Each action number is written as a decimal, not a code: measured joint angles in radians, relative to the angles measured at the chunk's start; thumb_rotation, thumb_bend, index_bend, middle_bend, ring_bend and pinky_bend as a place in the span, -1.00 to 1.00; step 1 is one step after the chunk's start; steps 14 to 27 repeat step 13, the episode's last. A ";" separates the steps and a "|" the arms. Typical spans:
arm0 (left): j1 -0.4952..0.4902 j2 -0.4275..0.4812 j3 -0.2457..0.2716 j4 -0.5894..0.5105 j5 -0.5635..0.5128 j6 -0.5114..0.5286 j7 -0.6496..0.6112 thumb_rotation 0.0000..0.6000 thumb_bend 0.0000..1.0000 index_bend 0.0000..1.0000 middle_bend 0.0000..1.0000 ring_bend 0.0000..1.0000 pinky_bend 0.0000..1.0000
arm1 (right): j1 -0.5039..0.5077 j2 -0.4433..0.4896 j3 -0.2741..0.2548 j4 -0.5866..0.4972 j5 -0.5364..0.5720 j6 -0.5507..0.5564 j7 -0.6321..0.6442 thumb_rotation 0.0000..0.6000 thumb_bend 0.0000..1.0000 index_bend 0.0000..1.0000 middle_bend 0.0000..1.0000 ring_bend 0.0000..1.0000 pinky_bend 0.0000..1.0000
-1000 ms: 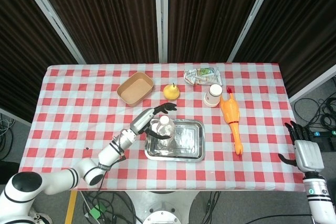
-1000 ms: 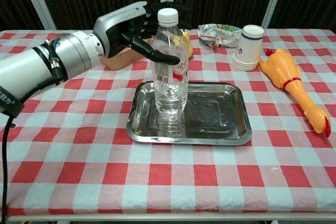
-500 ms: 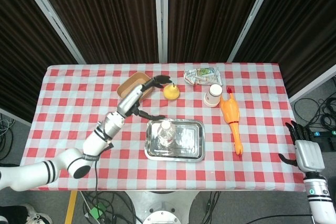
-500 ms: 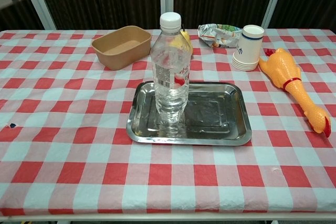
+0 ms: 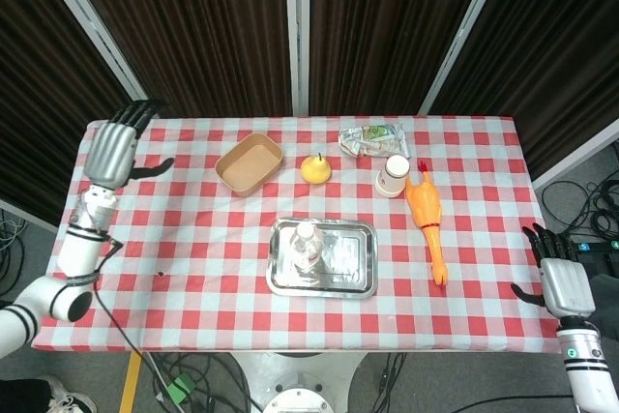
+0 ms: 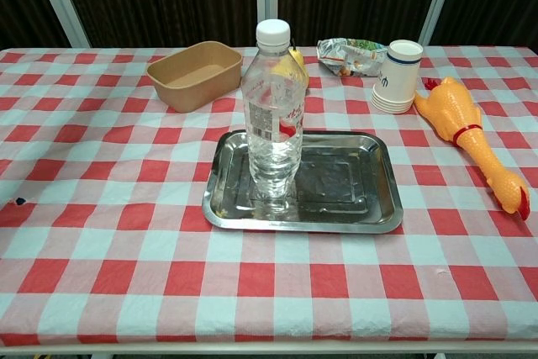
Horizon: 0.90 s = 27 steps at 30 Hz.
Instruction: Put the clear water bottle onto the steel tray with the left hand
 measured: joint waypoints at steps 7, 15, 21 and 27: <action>0.152 -0.027 0.137 0.093 0.038 0.083 0.145 1.00 -0.68 -0.47 -0.45 -0.63 -0.56 | 0.000 -0.005 -0.002 0.008 -0.001 0.001 -0.002 1.00 -0.78 -1.00 -1.00 -1.00 -1.00; 0.185 -0.018 0.147 0.047 0.044 0.084 0.158 1.00 -0.68 -0.47 -0.45 -0.63 -0.56 | -0.001 -0.009 -0.006 0.014 -0.006 0.002 -0.005 1.00 -0.78 -1.00 -1.00 -1.00 -1.00; 0.185 -0.018 0.147 0.047 0.044 0.084 0.158 1.00 -0.68 -0.47 -0.45 -0.63 -0.56 | -0.001 -0.009 -0.006 0.014 -0.006 0.002 -0.005 1.00 -0.78 -1.00 -1.00 -1.00 -1.00; 0.185 -0.018 0.147 0.047 0.044 0.084 0.158 1.00 -0.68 -0.47 -0.45 -0.63 -0.56 | -0.001 -0.009 -0.006 0.014 -0.006 0.002 -0.005 1.00 -0.78 -1.00 -1.00 -1.00 -1.00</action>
